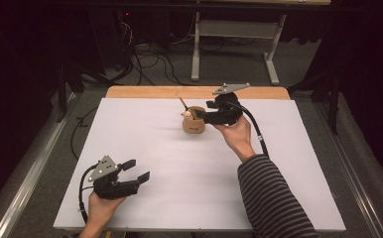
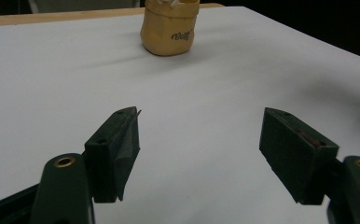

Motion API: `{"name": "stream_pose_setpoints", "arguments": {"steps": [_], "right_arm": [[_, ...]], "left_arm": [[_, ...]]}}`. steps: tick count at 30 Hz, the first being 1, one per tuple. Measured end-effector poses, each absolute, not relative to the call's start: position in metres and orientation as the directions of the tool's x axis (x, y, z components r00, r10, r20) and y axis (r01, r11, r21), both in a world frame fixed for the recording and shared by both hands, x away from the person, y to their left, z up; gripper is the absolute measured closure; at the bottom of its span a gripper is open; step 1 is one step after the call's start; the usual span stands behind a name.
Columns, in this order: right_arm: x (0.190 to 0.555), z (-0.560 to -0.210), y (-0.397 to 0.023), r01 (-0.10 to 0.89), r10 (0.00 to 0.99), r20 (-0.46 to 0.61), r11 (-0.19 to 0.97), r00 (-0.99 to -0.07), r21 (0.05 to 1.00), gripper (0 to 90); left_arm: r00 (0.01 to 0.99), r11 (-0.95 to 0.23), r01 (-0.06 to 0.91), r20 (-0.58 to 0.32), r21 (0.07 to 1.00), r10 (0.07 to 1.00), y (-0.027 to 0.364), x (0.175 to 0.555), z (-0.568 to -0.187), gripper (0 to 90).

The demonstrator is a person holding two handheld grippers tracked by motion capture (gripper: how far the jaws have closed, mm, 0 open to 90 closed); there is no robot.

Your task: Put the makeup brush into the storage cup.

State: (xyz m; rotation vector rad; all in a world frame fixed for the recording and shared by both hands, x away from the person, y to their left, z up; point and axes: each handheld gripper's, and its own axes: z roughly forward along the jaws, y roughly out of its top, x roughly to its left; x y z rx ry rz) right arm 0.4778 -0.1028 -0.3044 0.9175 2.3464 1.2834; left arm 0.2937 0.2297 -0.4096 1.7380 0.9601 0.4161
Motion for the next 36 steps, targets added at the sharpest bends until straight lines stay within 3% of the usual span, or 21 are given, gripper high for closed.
{"name": "stream_pose_setpoints", "arguments": {"steps": [36], "right_arm": [[0.442,-0.311,-0.13,0.357,0.617,0.059,0.372,-0.785,0.857,43.1]], "left_arm": [[0.614,-0.119,0.404,-0.172,0.907,0.77,0.23,0.293,-0.41,29.1]]}}
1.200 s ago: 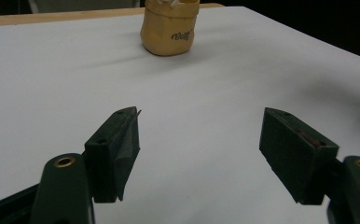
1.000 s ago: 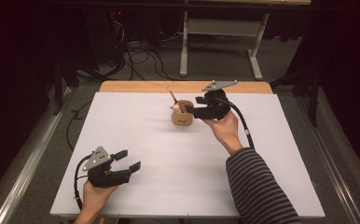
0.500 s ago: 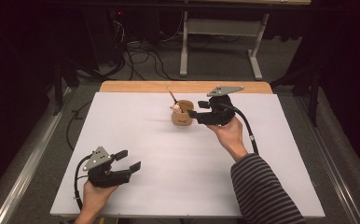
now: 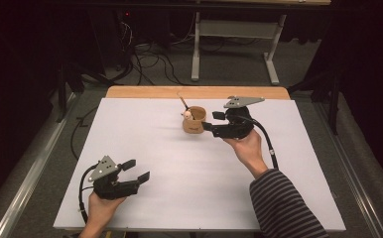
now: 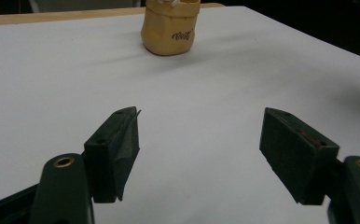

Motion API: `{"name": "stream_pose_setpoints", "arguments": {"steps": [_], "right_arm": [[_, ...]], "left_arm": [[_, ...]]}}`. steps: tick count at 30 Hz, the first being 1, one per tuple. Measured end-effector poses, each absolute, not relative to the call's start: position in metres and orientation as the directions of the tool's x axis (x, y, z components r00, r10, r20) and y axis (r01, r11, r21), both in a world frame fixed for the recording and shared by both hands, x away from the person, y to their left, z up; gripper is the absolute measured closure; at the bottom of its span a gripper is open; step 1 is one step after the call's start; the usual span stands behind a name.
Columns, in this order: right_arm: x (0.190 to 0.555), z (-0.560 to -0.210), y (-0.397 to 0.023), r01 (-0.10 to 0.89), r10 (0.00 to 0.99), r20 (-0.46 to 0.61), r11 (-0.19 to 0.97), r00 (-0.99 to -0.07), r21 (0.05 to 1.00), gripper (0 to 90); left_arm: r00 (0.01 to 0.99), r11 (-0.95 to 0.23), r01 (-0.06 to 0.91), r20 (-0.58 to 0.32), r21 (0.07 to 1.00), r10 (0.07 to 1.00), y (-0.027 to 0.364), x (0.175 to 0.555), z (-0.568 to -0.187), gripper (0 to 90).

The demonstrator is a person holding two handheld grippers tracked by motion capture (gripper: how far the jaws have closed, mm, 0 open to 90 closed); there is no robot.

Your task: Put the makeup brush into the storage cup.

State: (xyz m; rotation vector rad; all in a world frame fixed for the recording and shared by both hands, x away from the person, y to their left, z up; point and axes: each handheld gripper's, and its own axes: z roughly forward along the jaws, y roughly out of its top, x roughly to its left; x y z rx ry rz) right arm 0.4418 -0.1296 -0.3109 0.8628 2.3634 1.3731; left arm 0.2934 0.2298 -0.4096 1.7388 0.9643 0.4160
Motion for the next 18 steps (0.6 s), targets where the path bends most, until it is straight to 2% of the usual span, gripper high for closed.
{"name": "stream_pose_setpoints", "arguments": {"steps": [18], "right_arm": [[0.424,-0.311,-0.145,0.352,0.608,0.065,0.367,-0.791,0.861,42.9]], "left_arm": [[0.613,-0.119,0.402,-0.17,0.908,0.771,0.229,0.294,-0.41,28.8]]}}
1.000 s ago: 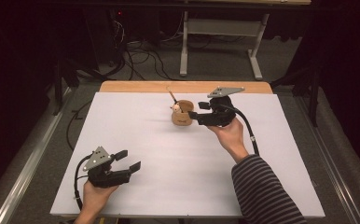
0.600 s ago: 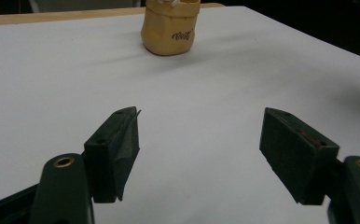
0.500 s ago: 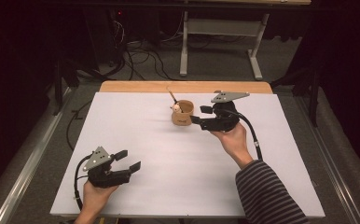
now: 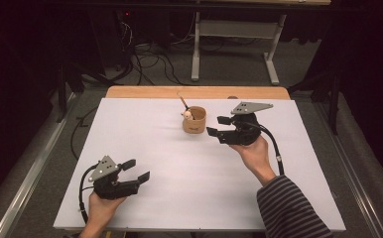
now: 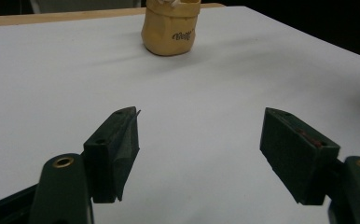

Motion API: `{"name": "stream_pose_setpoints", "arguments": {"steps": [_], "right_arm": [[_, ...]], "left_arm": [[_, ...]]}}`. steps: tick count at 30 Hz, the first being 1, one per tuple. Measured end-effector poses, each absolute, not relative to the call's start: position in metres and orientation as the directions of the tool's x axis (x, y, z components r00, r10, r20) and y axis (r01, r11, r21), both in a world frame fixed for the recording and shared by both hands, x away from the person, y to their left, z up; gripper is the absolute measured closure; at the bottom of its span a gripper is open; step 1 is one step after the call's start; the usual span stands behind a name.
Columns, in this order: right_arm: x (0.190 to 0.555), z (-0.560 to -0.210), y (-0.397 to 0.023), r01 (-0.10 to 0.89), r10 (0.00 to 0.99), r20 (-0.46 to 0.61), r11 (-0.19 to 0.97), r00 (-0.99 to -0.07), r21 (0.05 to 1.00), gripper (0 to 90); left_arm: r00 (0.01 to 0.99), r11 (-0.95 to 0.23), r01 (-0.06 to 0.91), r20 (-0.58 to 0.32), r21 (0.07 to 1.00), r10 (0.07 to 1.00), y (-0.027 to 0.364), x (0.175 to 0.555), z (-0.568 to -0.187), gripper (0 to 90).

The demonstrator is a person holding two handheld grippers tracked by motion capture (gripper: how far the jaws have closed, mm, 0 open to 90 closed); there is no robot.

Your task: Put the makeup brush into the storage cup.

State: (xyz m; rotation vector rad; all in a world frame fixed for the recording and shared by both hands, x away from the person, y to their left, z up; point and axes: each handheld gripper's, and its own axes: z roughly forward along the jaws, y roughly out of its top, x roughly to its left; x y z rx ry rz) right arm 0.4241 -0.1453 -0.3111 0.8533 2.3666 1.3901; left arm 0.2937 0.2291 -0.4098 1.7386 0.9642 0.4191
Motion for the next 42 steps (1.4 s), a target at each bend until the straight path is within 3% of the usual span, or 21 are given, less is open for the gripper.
{"name": "stream_pose_setpoints", "arguments": {"steps": [42], "right_arm": [[0.379,-0.322,-0.193,0.344,0.603,0.098,0.307,-0.792,0.887,41.5]], "left_arm": [[0.612,-0.118,0.405,-0.173,0.907,0.772,0.229,0.294,-0.41,28.6]]}}
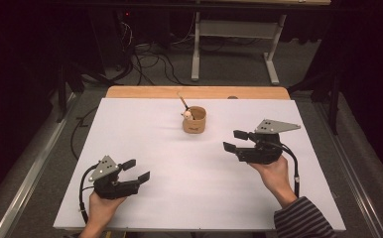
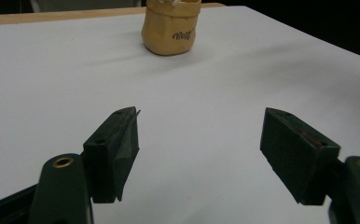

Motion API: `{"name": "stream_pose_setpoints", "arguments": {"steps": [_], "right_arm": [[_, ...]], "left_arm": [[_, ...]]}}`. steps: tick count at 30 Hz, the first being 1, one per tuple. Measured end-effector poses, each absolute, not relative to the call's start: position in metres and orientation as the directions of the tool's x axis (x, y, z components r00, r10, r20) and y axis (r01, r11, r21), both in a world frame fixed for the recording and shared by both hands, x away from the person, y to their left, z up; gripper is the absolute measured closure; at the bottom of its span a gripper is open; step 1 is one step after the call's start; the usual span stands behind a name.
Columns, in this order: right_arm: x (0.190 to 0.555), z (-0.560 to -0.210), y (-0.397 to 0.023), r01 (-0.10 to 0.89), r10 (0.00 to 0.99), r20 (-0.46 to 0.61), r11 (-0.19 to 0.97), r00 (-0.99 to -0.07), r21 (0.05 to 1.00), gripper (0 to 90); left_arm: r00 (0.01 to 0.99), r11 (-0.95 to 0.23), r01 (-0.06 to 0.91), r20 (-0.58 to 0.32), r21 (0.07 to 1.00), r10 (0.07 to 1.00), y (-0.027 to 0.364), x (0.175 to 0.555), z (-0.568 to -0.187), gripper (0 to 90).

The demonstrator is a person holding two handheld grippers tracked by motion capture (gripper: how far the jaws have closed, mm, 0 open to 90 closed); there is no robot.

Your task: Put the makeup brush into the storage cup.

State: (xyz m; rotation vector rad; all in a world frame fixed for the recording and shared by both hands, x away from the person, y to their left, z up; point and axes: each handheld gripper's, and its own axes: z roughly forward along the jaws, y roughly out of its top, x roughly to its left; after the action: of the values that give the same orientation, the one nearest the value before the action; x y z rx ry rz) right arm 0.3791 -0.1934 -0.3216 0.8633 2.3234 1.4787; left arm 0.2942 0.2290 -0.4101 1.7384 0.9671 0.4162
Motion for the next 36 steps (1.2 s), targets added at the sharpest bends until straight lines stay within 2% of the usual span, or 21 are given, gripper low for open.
{"name": "stream_pose_setpoints", "arguments": {"steps": [36], "right_arm": [[0.358,-0.33,-0.214,0.353,0.606,0.129,0.267,-0.785,0.897,41.5]], "left_arm": [[0.61,-0.116,0.404,-0.172,0.907,0.774,0.229,0.294,-0.41,28.5]]}}
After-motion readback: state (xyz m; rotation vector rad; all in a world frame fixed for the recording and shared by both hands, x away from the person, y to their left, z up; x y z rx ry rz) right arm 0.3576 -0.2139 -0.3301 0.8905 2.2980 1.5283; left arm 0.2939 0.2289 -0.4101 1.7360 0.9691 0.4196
